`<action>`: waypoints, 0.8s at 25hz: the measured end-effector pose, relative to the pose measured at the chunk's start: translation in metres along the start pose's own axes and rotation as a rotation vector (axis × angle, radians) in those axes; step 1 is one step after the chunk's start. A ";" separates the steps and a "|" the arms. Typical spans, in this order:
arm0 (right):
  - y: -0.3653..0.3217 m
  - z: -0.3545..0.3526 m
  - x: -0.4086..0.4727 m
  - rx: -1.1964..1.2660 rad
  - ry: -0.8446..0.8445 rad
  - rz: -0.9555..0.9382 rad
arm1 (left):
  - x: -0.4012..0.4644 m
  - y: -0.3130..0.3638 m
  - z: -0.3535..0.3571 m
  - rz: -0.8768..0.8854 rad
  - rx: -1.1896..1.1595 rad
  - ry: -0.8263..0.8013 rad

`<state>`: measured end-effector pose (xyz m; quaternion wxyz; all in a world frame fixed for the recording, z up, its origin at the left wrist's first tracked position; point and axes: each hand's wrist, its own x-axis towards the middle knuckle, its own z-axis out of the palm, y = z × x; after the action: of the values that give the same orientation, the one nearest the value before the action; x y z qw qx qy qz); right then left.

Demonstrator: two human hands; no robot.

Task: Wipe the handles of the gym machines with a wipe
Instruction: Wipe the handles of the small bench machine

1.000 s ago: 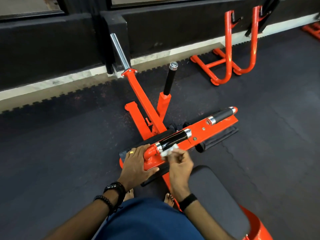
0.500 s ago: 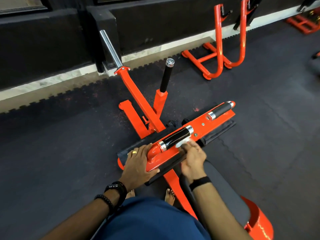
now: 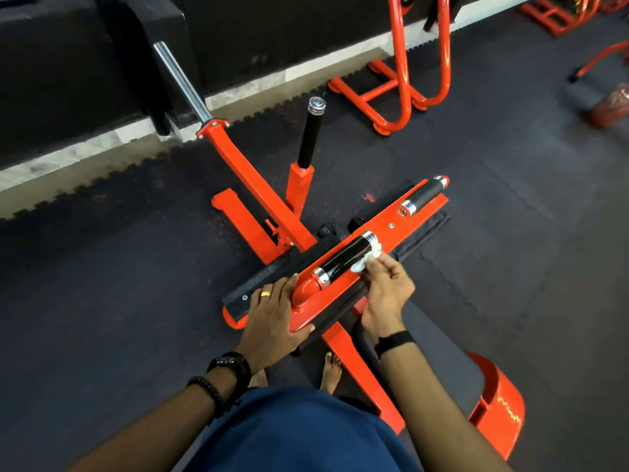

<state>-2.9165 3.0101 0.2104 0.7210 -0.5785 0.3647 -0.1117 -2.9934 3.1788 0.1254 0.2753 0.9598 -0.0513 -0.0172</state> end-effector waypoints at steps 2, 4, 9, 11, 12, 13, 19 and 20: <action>0.009 -0.003 -0.016 -0.134 -0.016 -0.161 | -0.001 -0.002 -0.001 0.007 0.017 -0.018; 0.022 -0.014 -0.052 -0.266 -0.143 -0.296 | 0.000 -0.002 0.000 0.003 0.031 -0.025; 0.001 -0.009 -0.017 -0.447 -0.122 -0.511 | -0.001 -0.003 0.001 0.009 0.007 -0.032; -0.016 0.001 0.000 -0.613 -0.122 -0.686 | -0.001 -0.002 0.001 0.014 0.004 -0.021; -0.018 0.004 -0.005 -0.701 -0.190 -0.785 | -0.001 -0.002 0.001 0.017 0.001 -0.013; -0.017 0.006 -0.015 -0.788 -0.312 -0.862 | -0.001 -0.002 0.001 0.020 -0.003 -0.003; -0.051 0.036 0.019 -1.318 -0.616 -0.887 | -0.004 0.000 -0.001 0.025 0.003 0.008; -0.061 0.047 0.029 -1.441 -0.573 -0.873 | -0.003 0.000 0.000 0.023 0.006 -0.001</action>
<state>-2.8489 3.0099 0.2576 0.1385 -0.9848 -0.1011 0.0291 -2.9966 3.1796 0.1257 0.2728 0.9599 -0.0624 -0.0142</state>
